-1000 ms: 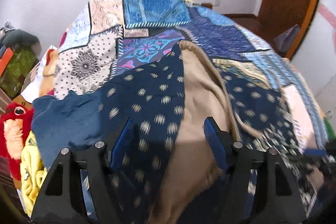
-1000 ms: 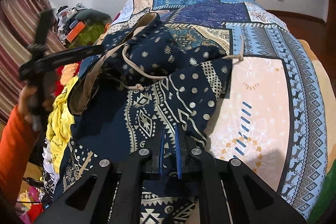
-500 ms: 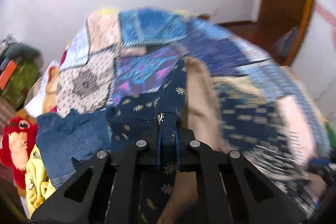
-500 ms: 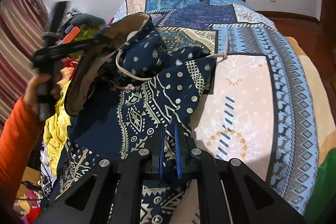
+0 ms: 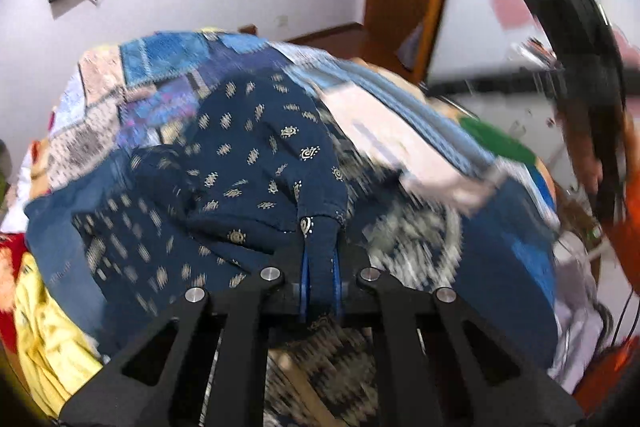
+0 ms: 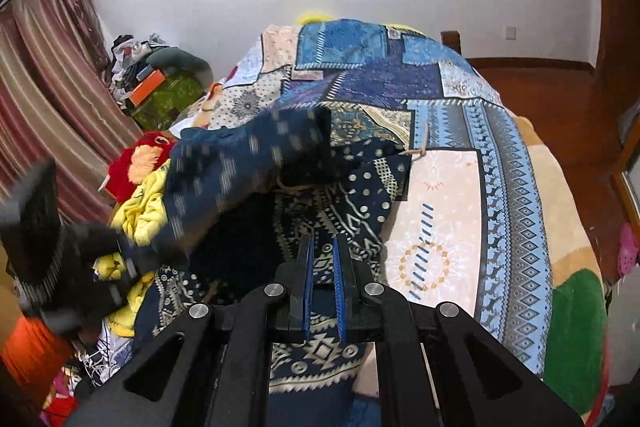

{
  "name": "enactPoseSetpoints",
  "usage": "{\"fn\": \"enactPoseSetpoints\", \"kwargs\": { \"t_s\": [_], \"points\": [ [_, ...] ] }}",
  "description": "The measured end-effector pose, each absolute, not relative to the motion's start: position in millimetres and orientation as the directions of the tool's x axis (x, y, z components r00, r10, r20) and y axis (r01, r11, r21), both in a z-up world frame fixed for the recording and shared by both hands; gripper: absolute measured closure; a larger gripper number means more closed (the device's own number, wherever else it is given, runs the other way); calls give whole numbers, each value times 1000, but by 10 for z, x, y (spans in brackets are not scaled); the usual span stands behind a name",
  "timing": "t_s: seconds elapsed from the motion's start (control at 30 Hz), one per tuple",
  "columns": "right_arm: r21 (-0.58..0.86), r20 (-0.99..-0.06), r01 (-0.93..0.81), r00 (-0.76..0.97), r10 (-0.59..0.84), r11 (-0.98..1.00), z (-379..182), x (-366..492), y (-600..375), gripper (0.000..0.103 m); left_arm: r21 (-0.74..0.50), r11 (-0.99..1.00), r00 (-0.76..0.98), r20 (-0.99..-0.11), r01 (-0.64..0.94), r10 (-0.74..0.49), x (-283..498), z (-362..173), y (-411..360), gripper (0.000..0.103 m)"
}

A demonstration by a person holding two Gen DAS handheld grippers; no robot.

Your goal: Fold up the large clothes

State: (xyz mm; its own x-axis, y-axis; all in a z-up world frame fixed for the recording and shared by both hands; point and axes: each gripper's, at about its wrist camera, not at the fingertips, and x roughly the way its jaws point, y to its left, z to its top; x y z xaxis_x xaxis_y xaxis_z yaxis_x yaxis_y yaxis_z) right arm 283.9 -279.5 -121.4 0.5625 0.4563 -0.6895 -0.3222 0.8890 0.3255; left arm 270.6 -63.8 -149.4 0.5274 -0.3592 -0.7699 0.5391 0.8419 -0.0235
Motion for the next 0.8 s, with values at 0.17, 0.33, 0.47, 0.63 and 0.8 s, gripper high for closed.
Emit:
{"fn": "enactPoseSetpoints", "kwargs": {
  "t_s": [0.17, 0.33, 0.47, 0.63, 0.8],
  "points": [
    [303, -704, -346, 547, 453, 888, -1207, 2706, -2605, 97, -33, 848, 480, -812, 530, -332, 2416, -1880, -590, 94],
    [305, -724, -377, 505, 470, 875, -1327, 2645, -2344, 97, -47, 870, 434, -853, 491, -290, 2224, -2152, -514, 92],
    [291, -738, -399, 486, 469, 870, -1418, 2637, -2152, 97, -108, 884, 422, -848, 454, -321, 2090, -2121, -359, 70],
    [226, -756, -418, 494, 430, 880, -1484, 2720, -1957, 97, -92, 918, 519, -801, 386, -299, 2006, -1808, -55, 48],
    [151, -764, -406, 530, 367, 901, -1538, 2897, -1853, 97, -83, 970, 617, -759, 227, -209, 2292, -1619, 451, 42]
  ]
}}
